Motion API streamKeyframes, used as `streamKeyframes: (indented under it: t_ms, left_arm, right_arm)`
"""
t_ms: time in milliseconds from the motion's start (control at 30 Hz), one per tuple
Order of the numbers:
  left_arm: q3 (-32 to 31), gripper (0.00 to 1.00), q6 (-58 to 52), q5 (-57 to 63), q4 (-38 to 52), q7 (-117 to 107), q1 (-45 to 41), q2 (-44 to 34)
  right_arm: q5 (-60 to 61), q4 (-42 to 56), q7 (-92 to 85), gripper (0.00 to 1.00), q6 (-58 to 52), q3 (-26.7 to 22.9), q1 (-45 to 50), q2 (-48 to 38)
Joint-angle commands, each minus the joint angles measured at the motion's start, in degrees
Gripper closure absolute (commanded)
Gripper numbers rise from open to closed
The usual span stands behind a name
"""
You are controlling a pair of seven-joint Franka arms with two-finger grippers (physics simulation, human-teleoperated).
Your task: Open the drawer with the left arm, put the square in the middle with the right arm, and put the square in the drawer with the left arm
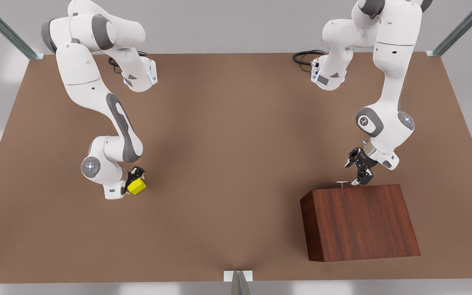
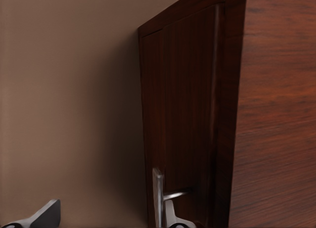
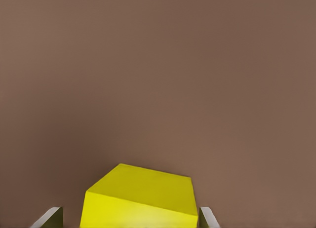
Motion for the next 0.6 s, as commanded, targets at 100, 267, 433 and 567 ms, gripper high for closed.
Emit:
streamKeyframes:
  t_ms: [100, 267, 433, 567]
  left_arm:
    - [0.0, 0.00, -0.2, -0.2, -0.1, -0.1, 0.0, 0.1]
    - [0.0, 0.00, -1.0, -0.5, -0.4, -0.3, 0.0, -1.3]
    - [0.1, 0.00, -2.7, -0.5, -1.8, -0.2, 0.0, -2.2]
    - [0.1, 0.00, -2.8, -0.5, -2.8, -0.2, 0.0, -3.2]
  right_arm:
    - [0.0, -3.4, 0.0, 0.00, 4.5, 0.0, -0.2, 0.4]
    - [0.1, -6.4, 0.0, 0.00, 8.9, 0.0, -0.2, 0.8]
    - [0.1, -6.0, 0.0, 0.13, 8.2, 0.0, -0.3, 0.4]
    - [0.1, -5.9, 0.1, 0.24, 8.1, 0.0, -0.2, 0.2]
